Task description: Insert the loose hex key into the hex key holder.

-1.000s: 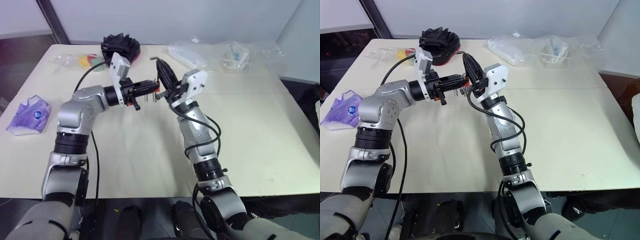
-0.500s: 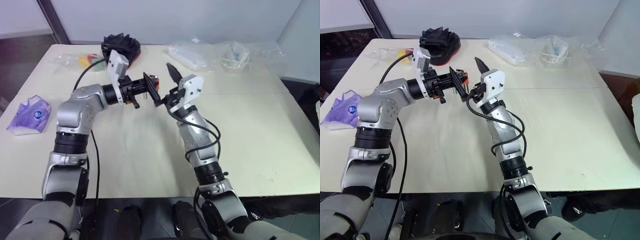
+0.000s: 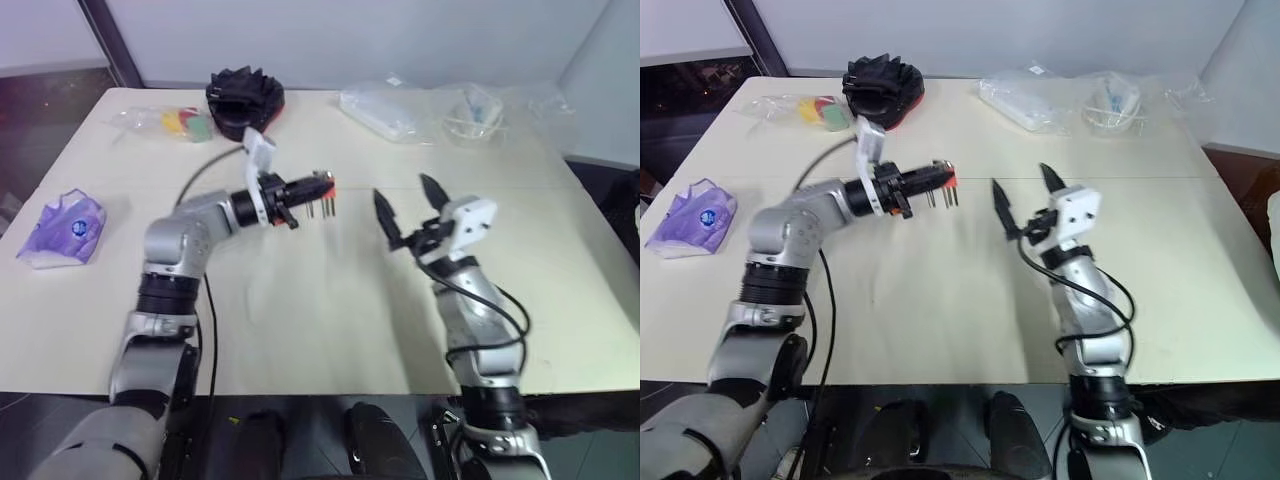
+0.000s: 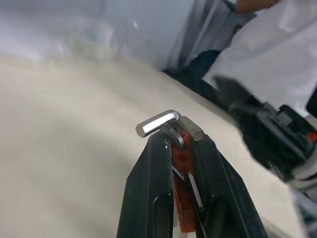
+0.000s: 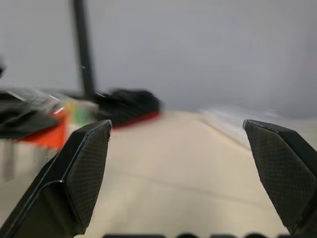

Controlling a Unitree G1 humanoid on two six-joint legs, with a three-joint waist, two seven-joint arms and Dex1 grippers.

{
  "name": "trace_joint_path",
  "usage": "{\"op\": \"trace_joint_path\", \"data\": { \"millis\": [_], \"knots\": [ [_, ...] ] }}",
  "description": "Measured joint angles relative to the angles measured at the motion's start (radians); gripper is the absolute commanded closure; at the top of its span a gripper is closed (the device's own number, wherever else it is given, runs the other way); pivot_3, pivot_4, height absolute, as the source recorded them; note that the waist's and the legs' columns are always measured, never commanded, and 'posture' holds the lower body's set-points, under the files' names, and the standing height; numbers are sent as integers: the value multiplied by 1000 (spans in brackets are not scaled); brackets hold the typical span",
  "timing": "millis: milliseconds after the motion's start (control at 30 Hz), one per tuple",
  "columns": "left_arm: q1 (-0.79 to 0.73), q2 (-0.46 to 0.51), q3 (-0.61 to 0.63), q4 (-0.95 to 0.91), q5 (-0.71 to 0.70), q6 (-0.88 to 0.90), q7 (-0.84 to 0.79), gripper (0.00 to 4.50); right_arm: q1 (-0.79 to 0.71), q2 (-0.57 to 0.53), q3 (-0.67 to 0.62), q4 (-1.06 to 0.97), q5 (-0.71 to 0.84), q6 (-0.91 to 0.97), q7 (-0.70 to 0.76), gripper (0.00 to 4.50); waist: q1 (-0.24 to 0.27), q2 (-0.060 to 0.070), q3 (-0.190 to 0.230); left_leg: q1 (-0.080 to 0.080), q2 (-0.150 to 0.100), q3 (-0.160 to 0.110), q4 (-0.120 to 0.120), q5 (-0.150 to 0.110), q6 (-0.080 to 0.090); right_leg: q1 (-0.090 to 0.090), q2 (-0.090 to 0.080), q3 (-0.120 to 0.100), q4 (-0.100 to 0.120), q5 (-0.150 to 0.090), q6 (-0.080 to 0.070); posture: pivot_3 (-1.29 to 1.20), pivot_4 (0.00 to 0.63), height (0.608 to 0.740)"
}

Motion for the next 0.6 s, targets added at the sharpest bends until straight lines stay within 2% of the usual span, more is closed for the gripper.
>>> {"op": "trace_joint_path", "data": {
  "millis": [167,300,400,433,600],
  "knots": [
    [1,-82,-26,88,-2,41,11,4500,98,-30,-51,-97,8,46,-32,64,-3,0,0,0,0,1,0,0,0,0,2,0,0,0,0,0,150,740],
    [-10,-119,-40,179,15,38,9,2750,146,-31,-56,-163,6,63,-58,0,0,0,0,0,-1,1,0,0,0,1,1,1,-1,0,0,0,150,740],
    [-27,-125,-51,246,43,19,1,1120,163,-30,-53,-189,0,77,-77,0,0,0,0,0,-1,1,0,0,0,1,1,1,-1,0,0,0,150,740],
    [-28,-125,-55,265,57,7,-5,916,169,-29,-50,-197,-5,79,-82,0,-1,0,0,0,-1,1,0,0,0,1,1,1,-1,0,0,0,150,740],
    [-28,-97,-69,338,109,-38,-39,916,187,-26,-32,-199,-19,80,-98,0,-1,0,0,0,-1,1,0,0,0,1,1,1,-2,0,0,0,150,740]
  ]
}}
